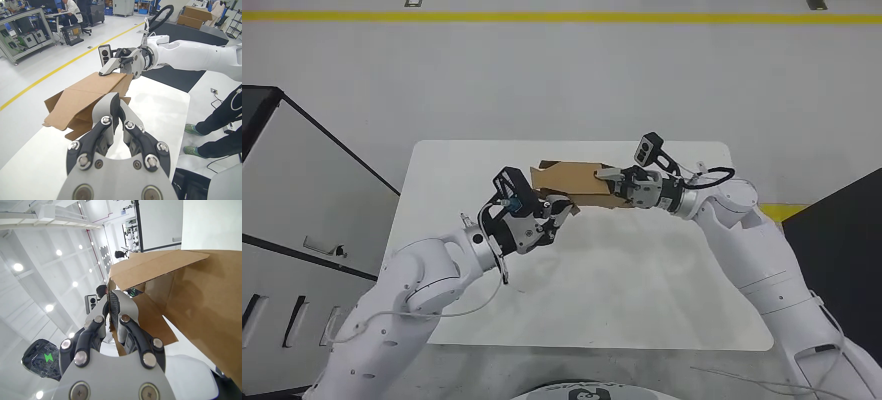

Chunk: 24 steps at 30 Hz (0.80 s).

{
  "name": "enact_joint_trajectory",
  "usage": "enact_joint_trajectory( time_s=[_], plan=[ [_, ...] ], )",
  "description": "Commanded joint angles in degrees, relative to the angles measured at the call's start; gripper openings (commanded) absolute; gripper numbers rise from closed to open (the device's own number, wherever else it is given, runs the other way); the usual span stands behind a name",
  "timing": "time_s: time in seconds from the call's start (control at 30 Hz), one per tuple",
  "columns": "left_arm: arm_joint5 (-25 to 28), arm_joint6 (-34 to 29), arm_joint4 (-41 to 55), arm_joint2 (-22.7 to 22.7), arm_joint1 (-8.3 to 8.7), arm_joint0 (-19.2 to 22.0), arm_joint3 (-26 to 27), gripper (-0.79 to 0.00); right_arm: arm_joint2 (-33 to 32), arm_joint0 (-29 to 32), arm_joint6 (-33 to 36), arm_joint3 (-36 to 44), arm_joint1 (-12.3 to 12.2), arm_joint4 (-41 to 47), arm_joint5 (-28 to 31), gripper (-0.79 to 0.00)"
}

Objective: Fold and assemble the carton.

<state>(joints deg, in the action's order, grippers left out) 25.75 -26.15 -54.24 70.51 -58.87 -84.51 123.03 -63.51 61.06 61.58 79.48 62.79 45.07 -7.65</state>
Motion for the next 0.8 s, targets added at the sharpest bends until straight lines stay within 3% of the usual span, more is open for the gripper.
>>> enact_joint_trajectory(
  time_s=[0.0,0.37,0.77],
  plan=[
    [-0.2,0.1,0.2,0.4,0.04,-0.2,0.1,-0.785,-0.3,0.1,0.0,0.0,0.0,-0.3,0.5,-0.785],
    [-1.8,0.6,2.8,4.6,0.36,-2.8,0.3,-0.785,-2.7,1.3,3.1,1.4,-0.6,-0.5,1.9,-0.785],
    [-2.5,-0.4,6.0,5.0,0.34,-3.5,-0.2,-0.785,-3.9,2.4,4.9,2.4,-0.7,0.8,3.2,-0.785]
  ],
)
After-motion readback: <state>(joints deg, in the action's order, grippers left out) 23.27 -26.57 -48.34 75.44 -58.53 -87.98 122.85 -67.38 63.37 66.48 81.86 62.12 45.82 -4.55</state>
